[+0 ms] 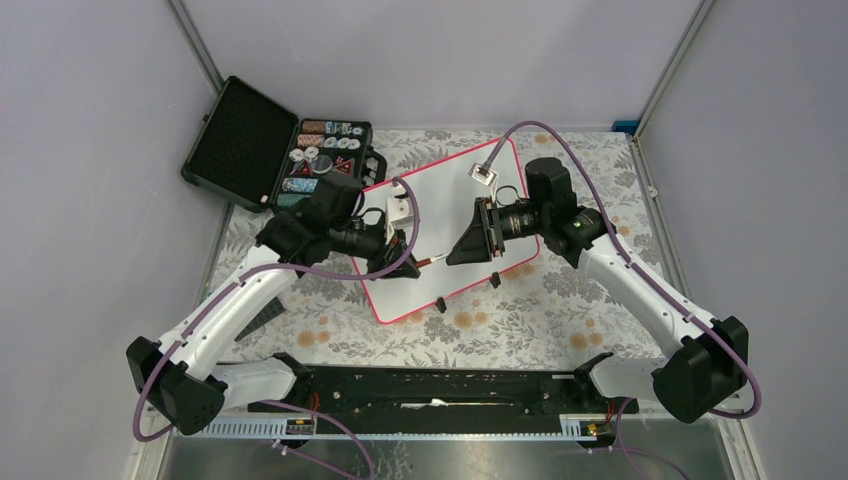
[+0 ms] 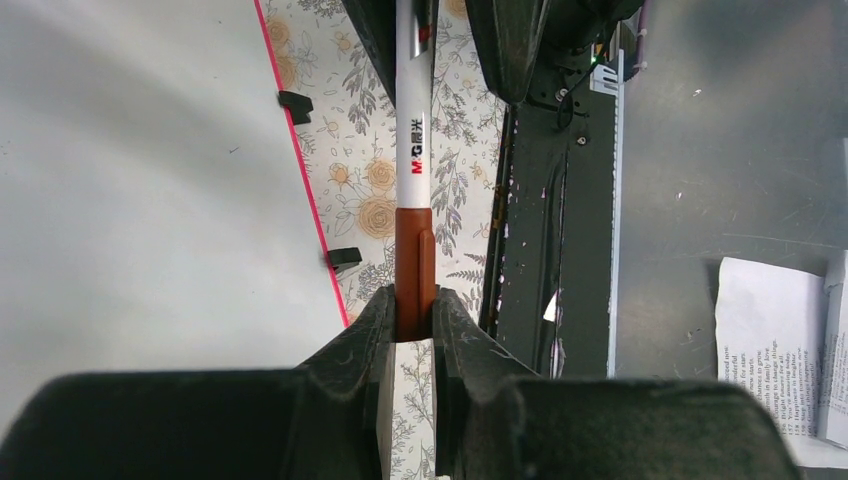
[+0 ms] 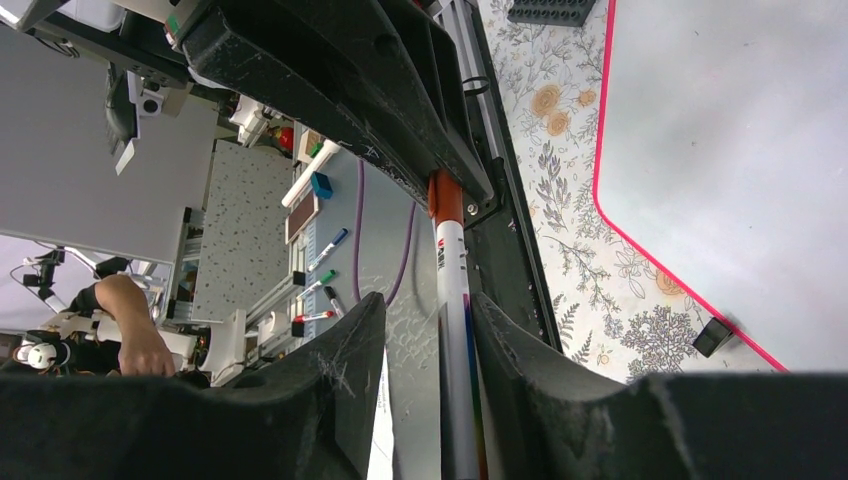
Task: Write a sentence on the whiteboard
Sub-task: Open the whiteboard marker at the center of the board.
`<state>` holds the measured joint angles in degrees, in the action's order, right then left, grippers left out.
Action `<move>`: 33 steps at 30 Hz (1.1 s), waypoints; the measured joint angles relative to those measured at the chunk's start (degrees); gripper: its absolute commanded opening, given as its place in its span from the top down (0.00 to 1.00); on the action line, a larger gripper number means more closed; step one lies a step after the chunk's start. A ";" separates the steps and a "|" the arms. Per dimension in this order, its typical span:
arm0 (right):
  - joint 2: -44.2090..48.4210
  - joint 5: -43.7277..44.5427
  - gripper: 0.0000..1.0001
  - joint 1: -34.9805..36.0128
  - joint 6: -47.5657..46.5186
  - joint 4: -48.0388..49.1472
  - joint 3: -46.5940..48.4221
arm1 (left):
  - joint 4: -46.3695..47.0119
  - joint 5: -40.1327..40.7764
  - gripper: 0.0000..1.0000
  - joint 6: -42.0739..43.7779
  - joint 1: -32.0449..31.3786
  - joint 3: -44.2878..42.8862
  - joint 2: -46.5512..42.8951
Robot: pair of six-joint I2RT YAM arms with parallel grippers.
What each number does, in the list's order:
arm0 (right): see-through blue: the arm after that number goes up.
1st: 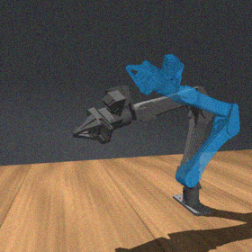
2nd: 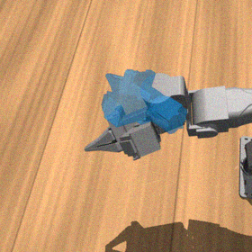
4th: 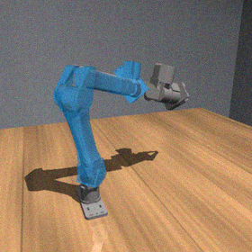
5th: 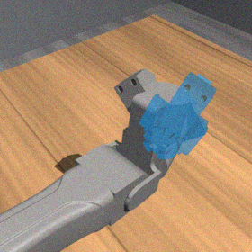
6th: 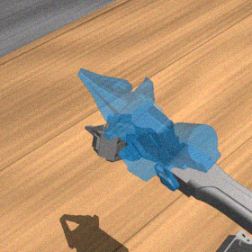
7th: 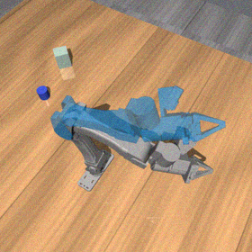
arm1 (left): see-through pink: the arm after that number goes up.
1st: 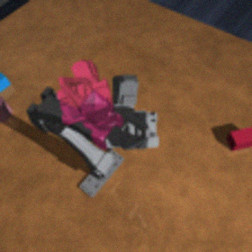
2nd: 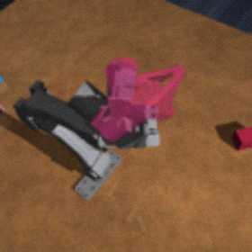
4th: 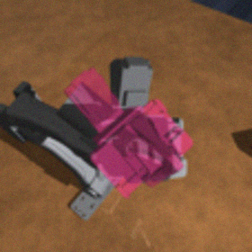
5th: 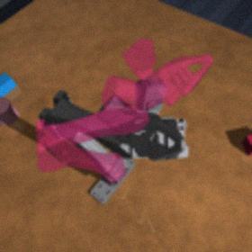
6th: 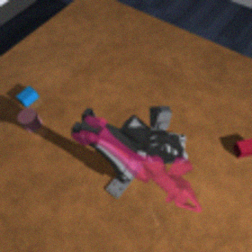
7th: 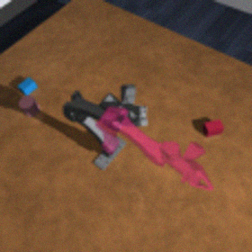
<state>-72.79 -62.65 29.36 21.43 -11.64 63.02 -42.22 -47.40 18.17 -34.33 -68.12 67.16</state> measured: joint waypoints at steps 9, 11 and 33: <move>-0.02 0.20 0.55 0.04 -1.27 -1.18 0.00 | -0.74 -0.46 1.00 0.00 -0.13 0.00 0.20; -0.02 0.22 0.57 0.15 -1.55 -1.44 0.00 | -0.87 -0.46 1.00 0.02 -0.17 0.00 0.35; -0.22 1.70 0.66 1.53 -4.13 -3.34 0.00 | -1.95 -1.66 1.00 -0.02 -1.33 -1.01 2.16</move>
<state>-73.01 -60.95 30.89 17.30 -14.98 63.02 -44.16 -49.06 18.15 -35.66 -69.12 69.32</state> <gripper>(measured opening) 0.339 0.134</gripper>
